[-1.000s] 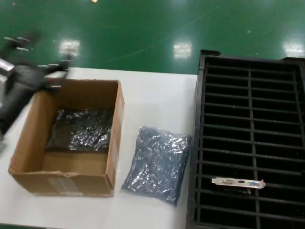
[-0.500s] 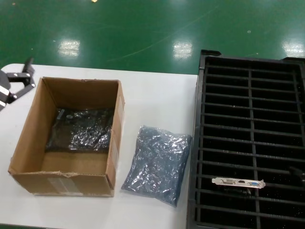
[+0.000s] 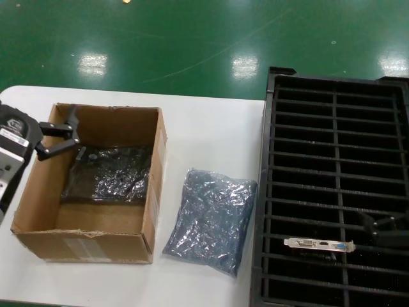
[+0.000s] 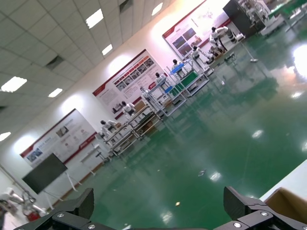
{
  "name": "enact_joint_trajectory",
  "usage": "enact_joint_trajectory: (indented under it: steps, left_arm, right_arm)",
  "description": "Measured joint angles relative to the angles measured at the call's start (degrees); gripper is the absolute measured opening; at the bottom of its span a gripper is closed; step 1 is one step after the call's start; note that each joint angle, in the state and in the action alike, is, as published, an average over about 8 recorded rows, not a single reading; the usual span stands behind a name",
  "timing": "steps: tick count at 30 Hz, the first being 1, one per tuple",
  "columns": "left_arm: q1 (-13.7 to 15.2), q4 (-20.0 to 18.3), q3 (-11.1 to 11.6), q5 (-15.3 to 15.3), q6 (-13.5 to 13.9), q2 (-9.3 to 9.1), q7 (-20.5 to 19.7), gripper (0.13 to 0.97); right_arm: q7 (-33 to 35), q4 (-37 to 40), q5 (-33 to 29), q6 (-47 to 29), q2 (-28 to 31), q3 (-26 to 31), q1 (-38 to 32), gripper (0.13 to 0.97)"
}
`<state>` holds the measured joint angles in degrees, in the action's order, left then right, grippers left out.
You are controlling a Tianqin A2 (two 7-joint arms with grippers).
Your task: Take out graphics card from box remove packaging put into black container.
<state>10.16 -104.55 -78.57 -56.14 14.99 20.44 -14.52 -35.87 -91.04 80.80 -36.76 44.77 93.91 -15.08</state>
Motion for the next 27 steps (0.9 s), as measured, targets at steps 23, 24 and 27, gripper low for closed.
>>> enact_joint_trajectory:
  steps: [23, 24, 27]
  left_arm:
    - [-4.21, 5.34, -5.43, -19.48, -6.21, -1.35, 6.02, 0.966]
    - [-4.40, 5.57, -5.67, -20.34, -6.49, -1.41, 6.29, 0.966]
    - [-4.94, 6.26, -6.37, -22.85, -7.29, -1.58, 7.06, 0.966]
  right_arm:
    - [14.87, -0.26, 9.26, 15.25, -11.43, -0.93, 6.25, 0.966]
    - [15.53, -0.27, 9.67, 15.92, -11.94, -0.97, 6.52, 0.966]
    - [17.44, -0.31, 10.86, 17.88, -13.41, -1.09, 7.33, 0.966]
